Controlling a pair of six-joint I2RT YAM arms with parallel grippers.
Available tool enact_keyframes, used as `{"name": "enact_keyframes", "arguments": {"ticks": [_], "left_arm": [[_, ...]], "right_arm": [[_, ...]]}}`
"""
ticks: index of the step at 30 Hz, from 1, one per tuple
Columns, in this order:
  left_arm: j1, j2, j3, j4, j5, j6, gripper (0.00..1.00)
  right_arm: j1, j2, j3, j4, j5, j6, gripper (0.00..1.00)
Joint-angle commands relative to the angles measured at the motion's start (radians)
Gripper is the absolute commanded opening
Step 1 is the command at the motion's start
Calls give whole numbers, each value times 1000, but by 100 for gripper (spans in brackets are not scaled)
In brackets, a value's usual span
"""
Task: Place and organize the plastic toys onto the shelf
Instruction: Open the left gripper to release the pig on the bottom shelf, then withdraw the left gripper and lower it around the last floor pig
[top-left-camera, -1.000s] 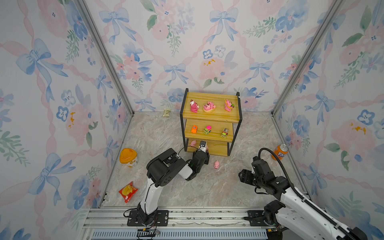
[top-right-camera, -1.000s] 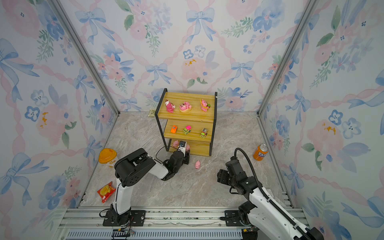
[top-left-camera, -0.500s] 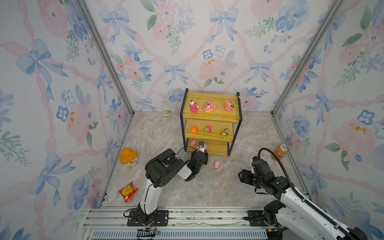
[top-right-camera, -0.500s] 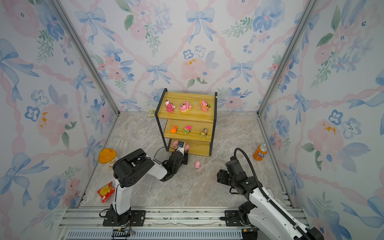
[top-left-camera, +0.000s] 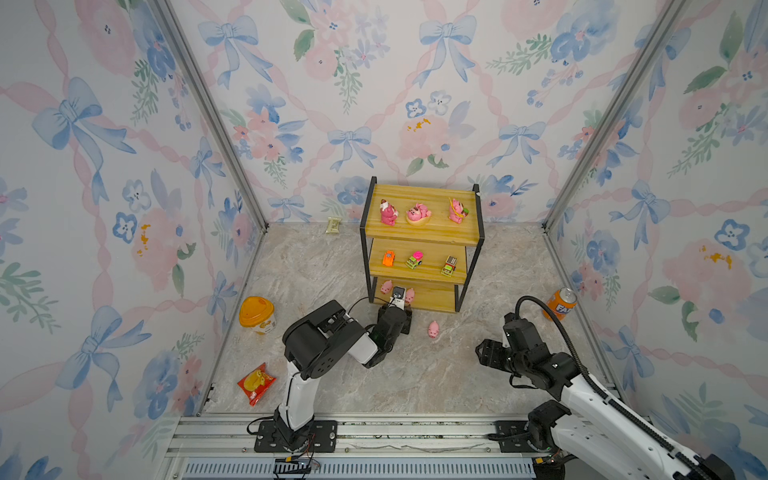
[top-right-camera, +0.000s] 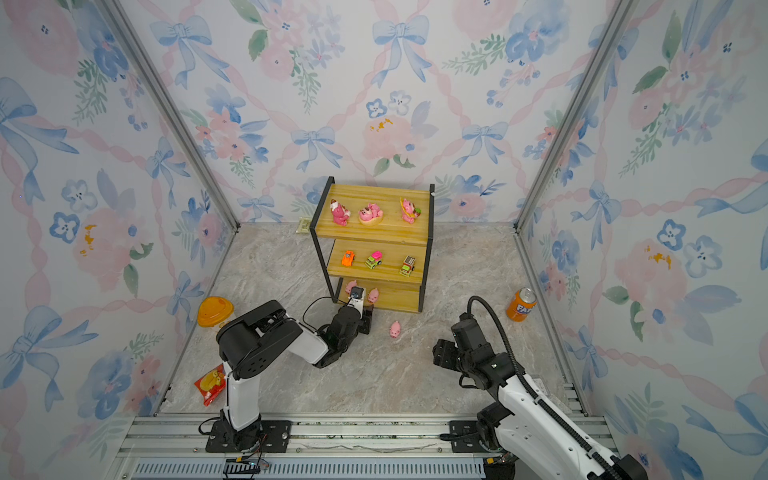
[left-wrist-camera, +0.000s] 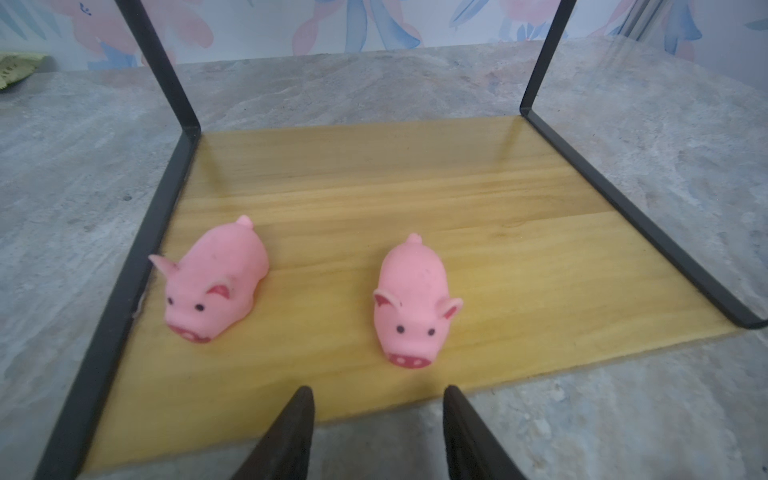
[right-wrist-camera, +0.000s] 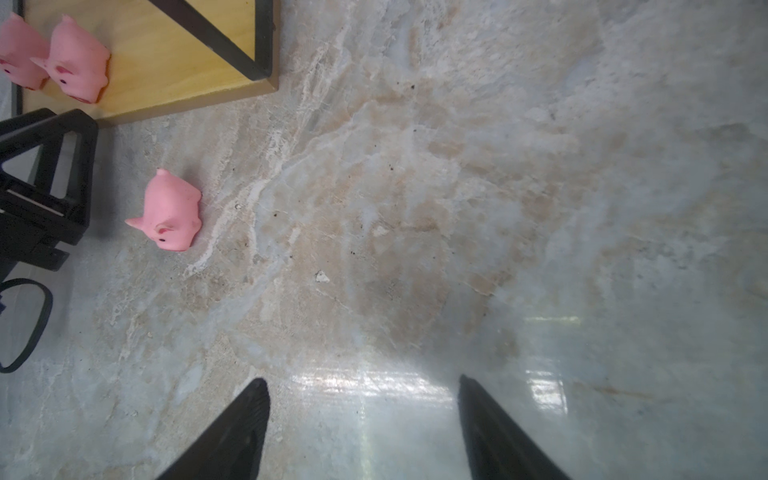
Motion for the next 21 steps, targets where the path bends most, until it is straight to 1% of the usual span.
{"name": "enact_keyframes", "arguments": {"ticks": [1,6,9,12,15,18,21], "left_arm": [[-29,-58,-52,-9,-26,4,51],[-113,-150,-147,-10,-105,30,54],[-162,-204,-211,-12,-122,-11,54],[-200,-228,-248,-11,-76,-54,55],[-254,-199,-241,-10,-9,-37,55],[-326,-144,-218,-4,-13,-27,54],[-383,-98,-202,37,-44,-30,54]], "right_arm": [[-11,0,-12,-12,-3,-5,74],[-11,0,-14,-10,-2,-4,75],[-11,1,-14,-11,-1,-4,75],[-10,-4,-14,-12,-2,-6,75],[-11,-6,-14,-13,-2,-5,75],[-11,-9,-13,-19,-5,-6,75],[-10,-19,-16,-29,-2,-7,75]]}}
